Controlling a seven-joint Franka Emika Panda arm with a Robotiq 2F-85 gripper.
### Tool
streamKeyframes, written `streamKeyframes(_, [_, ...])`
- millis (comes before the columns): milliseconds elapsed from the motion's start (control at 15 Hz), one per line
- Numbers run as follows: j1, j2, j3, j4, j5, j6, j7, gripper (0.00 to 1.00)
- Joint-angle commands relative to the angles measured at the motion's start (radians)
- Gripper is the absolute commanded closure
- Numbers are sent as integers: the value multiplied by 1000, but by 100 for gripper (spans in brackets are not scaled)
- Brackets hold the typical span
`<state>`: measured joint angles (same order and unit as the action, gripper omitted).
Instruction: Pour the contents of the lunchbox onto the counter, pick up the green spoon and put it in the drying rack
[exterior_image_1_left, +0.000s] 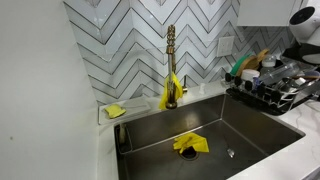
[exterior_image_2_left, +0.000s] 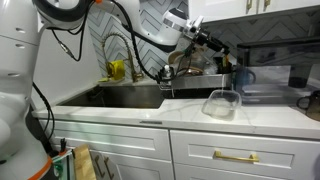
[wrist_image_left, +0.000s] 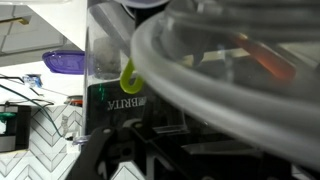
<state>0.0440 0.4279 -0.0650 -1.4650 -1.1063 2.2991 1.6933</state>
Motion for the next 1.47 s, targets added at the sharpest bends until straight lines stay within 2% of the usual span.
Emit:
streamKeyframes(0, [4, -19, 2, -17, 35, -31, -54, 0])
streamKeyframes(400, [-10, -143, 3, -97, 164, -128, -235, 0])
streamKeyframes(800, [-24, -252, 8, -152, 288, -292, -447, 0])
streamKeyframes(1067, [-65, -350, 4, -247, 414, -211, -592, 0])
streamKeyframes(1400, [-107, -472, -18, -371, 589, -178, -820, 0])
